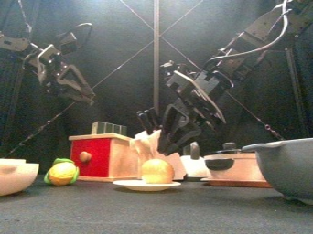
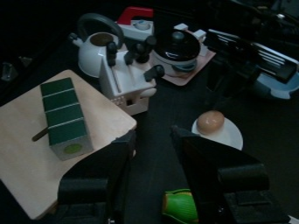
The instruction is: Grab egg
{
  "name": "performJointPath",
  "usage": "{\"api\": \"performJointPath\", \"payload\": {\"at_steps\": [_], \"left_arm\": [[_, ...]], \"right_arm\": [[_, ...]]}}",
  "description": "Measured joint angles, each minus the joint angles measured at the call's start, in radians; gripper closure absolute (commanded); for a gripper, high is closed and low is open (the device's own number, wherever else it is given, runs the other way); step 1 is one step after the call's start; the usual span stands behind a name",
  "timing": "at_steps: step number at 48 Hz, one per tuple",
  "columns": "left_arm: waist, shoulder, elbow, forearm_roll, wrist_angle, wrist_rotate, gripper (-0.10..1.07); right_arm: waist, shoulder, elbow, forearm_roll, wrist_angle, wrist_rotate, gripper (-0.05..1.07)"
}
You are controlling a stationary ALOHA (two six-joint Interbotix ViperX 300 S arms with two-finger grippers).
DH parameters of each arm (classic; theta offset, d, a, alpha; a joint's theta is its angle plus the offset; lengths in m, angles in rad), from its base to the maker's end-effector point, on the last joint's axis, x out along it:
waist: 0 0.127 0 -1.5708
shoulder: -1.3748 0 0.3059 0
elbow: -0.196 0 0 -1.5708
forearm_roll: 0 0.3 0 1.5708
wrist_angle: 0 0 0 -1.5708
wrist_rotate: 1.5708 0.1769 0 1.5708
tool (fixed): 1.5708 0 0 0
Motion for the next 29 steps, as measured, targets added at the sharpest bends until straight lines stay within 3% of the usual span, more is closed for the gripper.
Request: {"api": "performJointPath", "payload": {"at_steps": [13,29], "left_arm": [[-0.146,0.061,-0.032,0.075,0.057,0.002,0.17],[-0.178,0.290,-0.155,0.186,0.064,0.002,0.00]], "right_arm": [[0.008,-0.023,0.009,0.002,-0.008,0.000,0.37],[0.021,-0.077,0.064,0.012,-0.011,0.000,0.37]]}}
